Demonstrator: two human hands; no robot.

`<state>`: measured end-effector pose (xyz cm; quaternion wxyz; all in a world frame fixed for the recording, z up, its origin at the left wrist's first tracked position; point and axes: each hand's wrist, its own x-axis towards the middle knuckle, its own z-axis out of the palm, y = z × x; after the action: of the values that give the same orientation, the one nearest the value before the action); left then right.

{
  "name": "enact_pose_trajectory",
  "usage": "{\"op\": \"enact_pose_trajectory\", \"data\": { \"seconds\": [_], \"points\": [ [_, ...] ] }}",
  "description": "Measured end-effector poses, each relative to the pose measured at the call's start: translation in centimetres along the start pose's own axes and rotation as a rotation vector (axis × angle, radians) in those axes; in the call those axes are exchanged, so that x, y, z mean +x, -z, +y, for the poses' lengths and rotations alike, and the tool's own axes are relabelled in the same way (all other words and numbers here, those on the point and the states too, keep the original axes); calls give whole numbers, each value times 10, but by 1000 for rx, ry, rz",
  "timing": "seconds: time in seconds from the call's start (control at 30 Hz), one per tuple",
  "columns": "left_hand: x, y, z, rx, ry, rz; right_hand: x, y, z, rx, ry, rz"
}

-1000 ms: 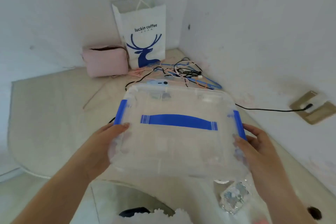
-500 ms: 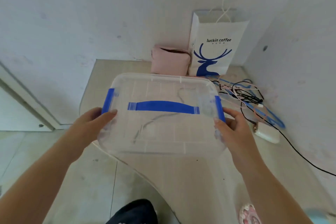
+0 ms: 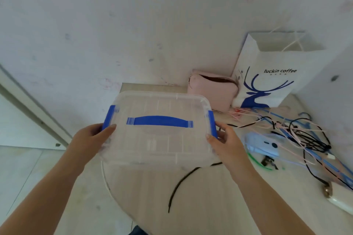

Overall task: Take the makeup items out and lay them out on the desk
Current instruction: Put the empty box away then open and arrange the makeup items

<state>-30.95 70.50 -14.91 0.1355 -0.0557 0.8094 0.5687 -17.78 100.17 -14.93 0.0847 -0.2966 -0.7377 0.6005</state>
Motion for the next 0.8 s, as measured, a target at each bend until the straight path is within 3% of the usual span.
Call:
{"op": "enact_pose_trajectory", "data": {
  "seconds": [0.37, 0.8],
  "points": [
    [160, -7, 31, 149, -45, 52, 145, -67, -35, -72, -47, 9],
    [214, -26, 46, 209, -114, 32, 213, -75, -46, -46, -49, 84]
  ]
}}
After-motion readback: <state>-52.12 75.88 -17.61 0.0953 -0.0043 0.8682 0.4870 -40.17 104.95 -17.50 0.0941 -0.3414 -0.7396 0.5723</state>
